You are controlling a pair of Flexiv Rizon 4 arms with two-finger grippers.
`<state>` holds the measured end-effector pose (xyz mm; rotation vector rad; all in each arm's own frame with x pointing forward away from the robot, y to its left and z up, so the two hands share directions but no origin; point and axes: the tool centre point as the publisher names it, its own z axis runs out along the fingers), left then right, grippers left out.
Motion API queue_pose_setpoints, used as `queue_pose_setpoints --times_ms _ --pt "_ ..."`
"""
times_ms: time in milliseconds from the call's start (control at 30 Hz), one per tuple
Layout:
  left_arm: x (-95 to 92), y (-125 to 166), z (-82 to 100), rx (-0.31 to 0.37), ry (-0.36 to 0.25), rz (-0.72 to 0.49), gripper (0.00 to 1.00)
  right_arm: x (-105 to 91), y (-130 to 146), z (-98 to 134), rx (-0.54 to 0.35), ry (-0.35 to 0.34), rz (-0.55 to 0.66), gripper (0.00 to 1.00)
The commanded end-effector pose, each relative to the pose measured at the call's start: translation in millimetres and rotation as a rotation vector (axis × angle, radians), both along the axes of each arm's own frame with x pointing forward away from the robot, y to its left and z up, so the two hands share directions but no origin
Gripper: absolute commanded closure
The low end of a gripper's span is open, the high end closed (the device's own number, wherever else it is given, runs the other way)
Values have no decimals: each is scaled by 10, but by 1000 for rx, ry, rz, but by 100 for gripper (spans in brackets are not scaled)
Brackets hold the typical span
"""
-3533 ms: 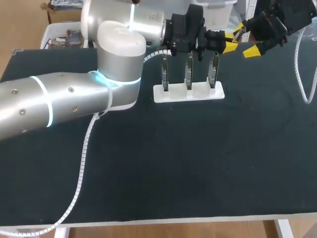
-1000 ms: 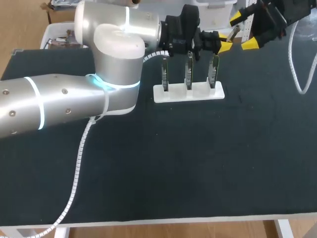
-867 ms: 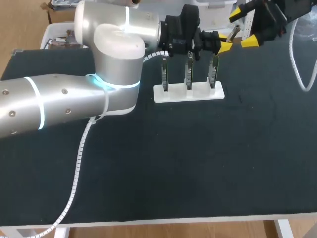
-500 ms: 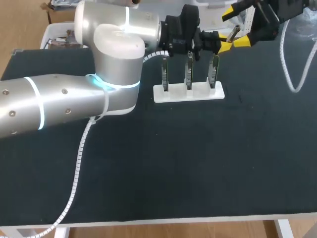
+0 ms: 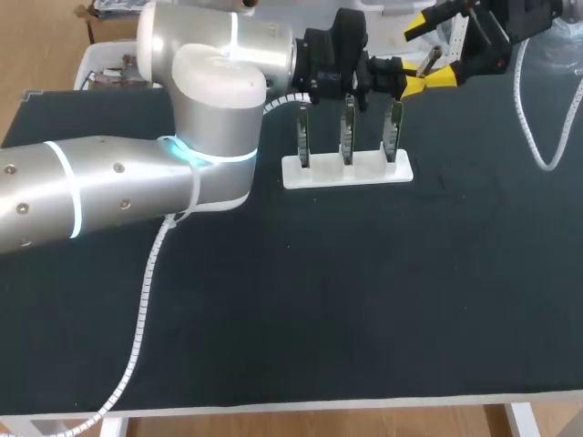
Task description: Pick up the optical module with the left hand, and insert it into the network port with the right hand.
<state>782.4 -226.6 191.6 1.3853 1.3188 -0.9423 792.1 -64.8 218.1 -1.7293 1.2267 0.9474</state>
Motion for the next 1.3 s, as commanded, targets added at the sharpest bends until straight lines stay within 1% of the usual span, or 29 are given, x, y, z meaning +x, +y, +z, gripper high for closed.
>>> queue_pose_setpoints --times_ms 33,667,700,733,767,800,833,867,967,1000,1033,1067,1300 --pt "4 -3 1 2 0 0 100 6 -2 2 0 1 1 0" --pt "4 -3 1 2 0 0 100 6 -2 2 0 1 1 0" --pt "4 -3 1 2 0 0 100 6 -2 2 0 1 1 24" --pt "4 -3 1 2 0 0 100 6 -2 2 0 1 1 53" --pt "4 -3 1 2 0 0 100 6 -2 2 0 1 1 54" --pt "4 -3 1 2 0 0 100 6 -2 2 0 1 1 64" --pt "4 -3 1 2 0 0 100 6 -2 2 0 1 1 69" --pt "4 -3 1 2 0 0 100 6 -2 2 0 1 1 71" --pt "4 -3 1 2 0 0 100 6 -2 2 0 1 1 90" --pt "4 -3 1 2 0 0 100 6 -2 2 0 1 1 93" --pt "4 -3 1 2 0 0 100 6 -2 2 0 1 1 93" --pt "4 -3 1 2 0 0 100 6 -2 2 0 1 1 100" --pt "4 -3 1 2 0 0 100 6 -2 2 0 1 1 100"
